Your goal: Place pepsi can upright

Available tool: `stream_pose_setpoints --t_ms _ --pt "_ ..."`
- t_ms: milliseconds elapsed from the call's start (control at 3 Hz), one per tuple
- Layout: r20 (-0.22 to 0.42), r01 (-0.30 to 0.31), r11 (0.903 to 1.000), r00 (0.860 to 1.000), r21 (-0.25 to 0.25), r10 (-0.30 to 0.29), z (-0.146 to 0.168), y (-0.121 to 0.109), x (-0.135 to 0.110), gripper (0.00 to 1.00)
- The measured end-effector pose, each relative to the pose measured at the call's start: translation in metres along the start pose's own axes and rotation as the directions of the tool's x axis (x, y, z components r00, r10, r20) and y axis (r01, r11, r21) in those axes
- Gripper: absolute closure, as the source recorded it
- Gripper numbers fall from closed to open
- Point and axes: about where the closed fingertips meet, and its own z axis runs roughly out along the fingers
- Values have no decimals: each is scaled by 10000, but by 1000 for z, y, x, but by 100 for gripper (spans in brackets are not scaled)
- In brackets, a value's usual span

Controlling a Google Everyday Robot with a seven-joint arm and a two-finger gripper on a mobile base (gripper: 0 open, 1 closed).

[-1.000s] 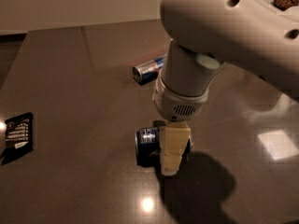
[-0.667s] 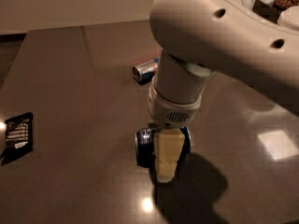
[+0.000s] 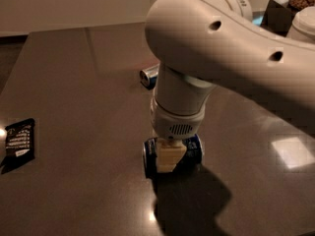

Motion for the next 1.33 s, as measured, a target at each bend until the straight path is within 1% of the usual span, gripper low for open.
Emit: stream_pose_setpoints --t_ms 333,667,1000,1333 --pt "-162 10 9998 9999 189 -7 -3 -2 2 65" --pt "283 -281 9993 9992 249 274 -19 -10 6 89" --pt "1487 -692 9959 9871 587 599 -53 -26 7 100" --pt "3418 -1090 9889 9373 1006 686 -91 -37 -2 100"
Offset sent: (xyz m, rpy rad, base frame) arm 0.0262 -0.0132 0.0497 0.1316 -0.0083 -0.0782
